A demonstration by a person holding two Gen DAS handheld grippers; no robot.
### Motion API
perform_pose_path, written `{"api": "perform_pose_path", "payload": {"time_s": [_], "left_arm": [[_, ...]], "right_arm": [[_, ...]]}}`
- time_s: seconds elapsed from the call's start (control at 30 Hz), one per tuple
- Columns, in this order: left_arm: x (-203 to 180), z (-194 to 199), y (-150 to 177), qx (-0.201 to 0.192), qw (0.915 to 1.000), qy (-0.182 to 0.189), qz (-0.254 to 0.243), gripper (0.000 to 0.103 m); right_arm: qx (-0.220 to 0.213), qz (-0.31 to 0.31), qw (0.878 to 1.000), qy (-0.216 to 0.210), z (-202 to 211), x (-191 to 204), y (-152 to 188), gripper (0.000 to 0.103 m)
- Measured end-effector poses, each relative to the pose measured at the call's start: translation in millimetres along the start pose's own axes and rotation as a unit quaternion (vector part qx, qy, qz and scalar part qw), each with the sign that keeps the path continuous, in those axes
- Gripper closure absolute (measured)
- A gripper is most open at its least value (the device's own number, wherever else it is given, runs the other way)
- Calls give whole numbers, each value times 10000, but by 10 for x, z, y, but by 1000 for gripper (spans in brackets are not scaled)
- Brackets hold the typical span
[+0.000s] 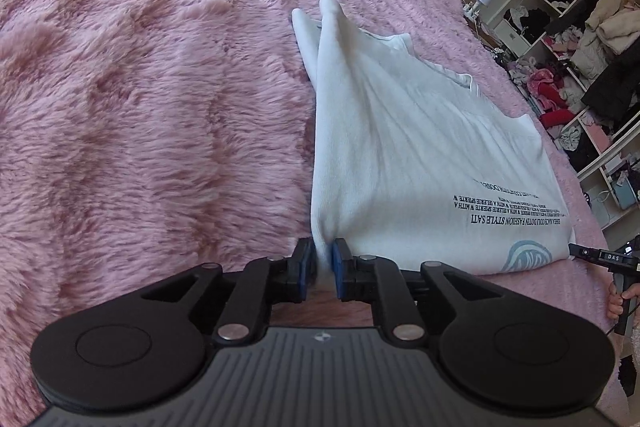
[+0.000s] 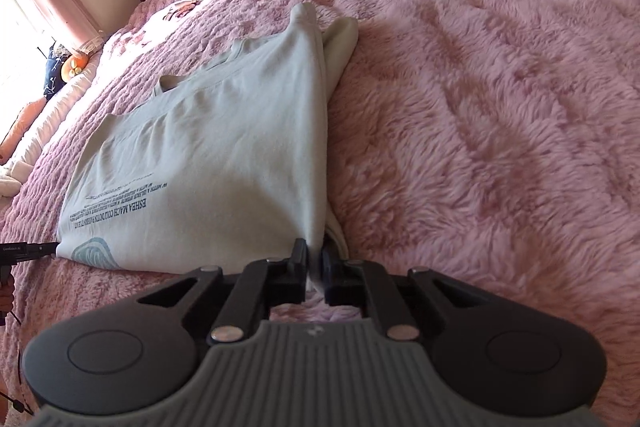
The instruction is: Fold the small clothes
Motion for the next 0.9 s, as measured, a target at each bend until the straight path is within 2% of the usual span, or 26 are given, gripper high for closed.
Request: {"api": "perform_pose_path", "payload": {"time_s": [0.07,0.13,0.2,0.3,0.37,0.43,0.57,0.8,0.9], "left_arm": [[-77,116,-102,-28,9996,-143,-256,72],[-170,184,-216,-129,9979,-314,-552,67],[-258,207,-353,-329,9963,-428,-672,67],[-447,143,-546,-642,9953,-160,-700,63],[-653,-11,-678,-827,9928,-10,-869,63],[-789,-144,-759,-903,9909,168,-988,57],[-911,-551,-923,-792,9907,287,-1066,56],[-634,-906,-1112,-749,9948,101,-688,56],[-484,-1000,-1102,-663,9963,42,-551,61]], "right_arm": [[-219,196,9995,77,116,62,-90,83],[-482,628,9965,249,195,164,-230,83],[-774,846,9932,194,234,282,-446,83],[-1032,941,9902,-90,107,481,-777,83],[-1160,1139,9866,-133,-55,626,-963,83],[-1206,1256,9845,-215,-255,733,-1130,83],[-1233,1308,9834,-237,-629,810,-1363,81],[-1115,1175,9866,195,-1085,579,-1554,81],[-957,1175,9878,355,-1226,450,-1523,86]]}}
Point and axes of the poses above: each gripper's, at about its wrist camera, not at the fingertips, and z roughly against the way its jaws point, x to its left, y to its underside, the point moved 7 cm from there along -z, roughly the way its jaws point
